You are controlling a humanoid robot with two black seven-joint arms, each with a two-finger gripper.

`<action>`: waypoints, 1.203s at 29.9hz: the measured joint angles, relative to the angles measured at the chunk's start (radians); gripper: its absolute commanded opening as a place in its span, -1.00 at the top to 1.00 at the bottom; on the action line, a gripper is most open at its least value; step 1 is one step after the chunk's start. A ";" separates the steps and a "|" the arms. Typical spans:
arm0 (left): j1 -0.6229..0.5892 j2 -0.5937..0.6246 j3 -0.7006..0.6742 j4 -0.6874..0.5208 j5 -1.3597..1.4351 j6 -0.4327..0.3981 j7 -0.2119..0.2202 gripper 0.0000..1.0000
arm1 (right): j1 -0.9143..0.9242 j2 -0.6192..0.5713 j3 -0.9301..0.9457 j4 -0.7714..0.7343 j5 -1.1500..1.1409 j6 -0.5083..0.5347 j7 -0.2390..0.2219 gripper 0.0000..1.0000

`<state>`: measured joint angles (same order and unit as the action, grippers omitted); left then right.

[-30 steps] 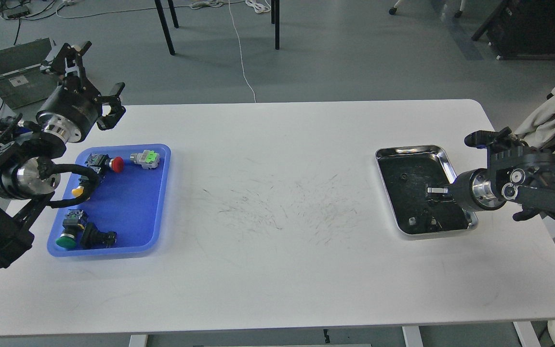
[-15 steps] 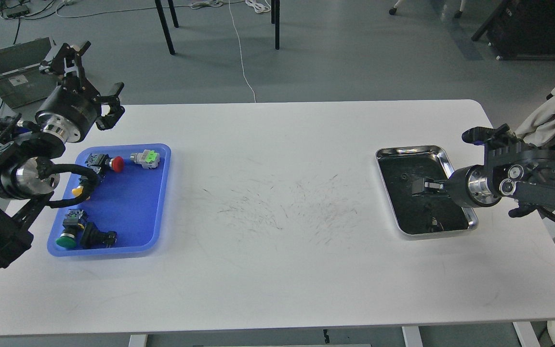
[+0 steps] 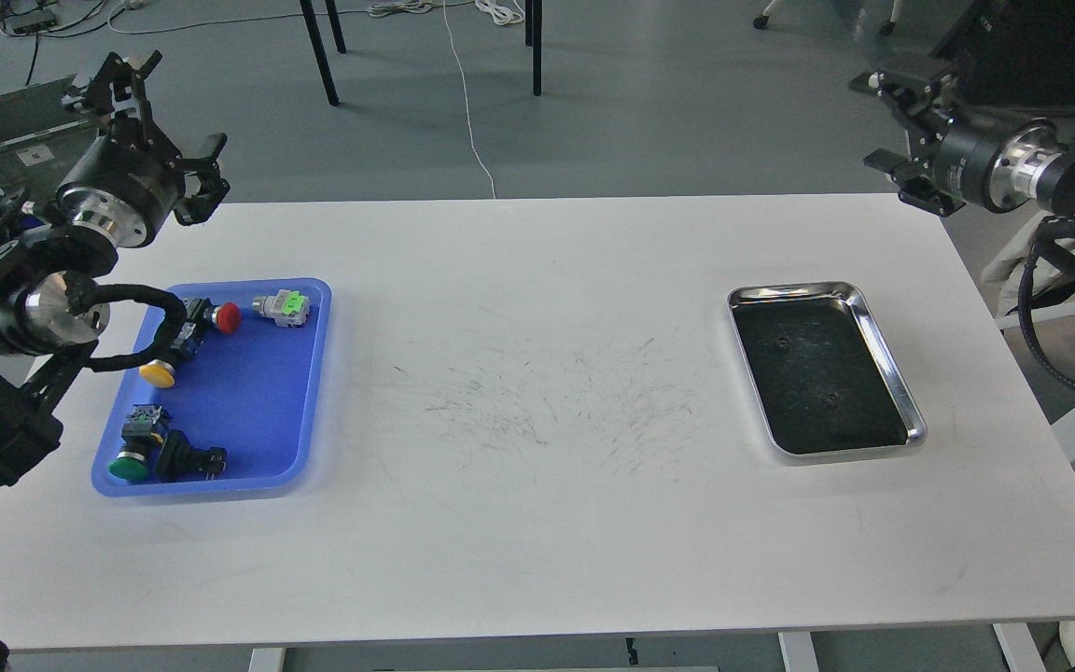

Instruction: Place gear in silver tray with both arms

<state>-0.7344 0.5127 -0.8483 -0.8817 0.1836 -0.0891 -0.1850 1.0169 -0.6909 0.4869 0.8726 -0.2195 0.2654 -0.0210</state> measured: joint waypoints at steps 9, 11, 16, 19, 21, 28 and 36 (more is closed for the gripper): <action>-0.025 -0.102 -0.037 0.070 -0.024 0.038 0.058 -0.95 | -0.342 0.102 0.361 -0.014 0.540 0.172 0.029 -0.94; -0.023 -0.116 -0.058 0.090 -0.043 0.038 0.056 -0.95 | -0.406 0.129 0.433 -0.016 0.563 0.205 0.029 -0.95; -0.018 -0.128 -0.076 0.163 -0.077 0.024 0.053 -0.95 | -0.459 0.176 0.489 -0.021 0.571 0.191 0.018 -0.97; -0.018 -0.129 -0.078 0.172 -0.082 0.016 0.052 -0.96 | -0.459 0.181 0.493 -0.021 0.571 0.146 0.016 -0.98; -0.019 -0.129 -0.078 0.172 -0.082 0.013 0.052 -0.96 | -0.450 0.187 0.493 -0.021 0.571 0.118 0.015 -0.98; -0.021 -0.129 -0.077 0.172 -0.092 -0.033 0.056 -0.96 | -0.425 0.219 0.506 -0.015 0.569 0.089 0.029 -0.98; -0.014 -0.131 -0.100 0.176 -0.104 -0.055 0.049 -0.96 | -0.424 0.277 0.507 -0.018 0.568 0.088 0.032 -0.98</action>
<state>-0.7486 0.3817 -0.9479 -0.7060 0.0799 -0.1437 -0.1357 0.5927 -0.4135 0.9940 0.8542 0.3487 0.3536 0.0106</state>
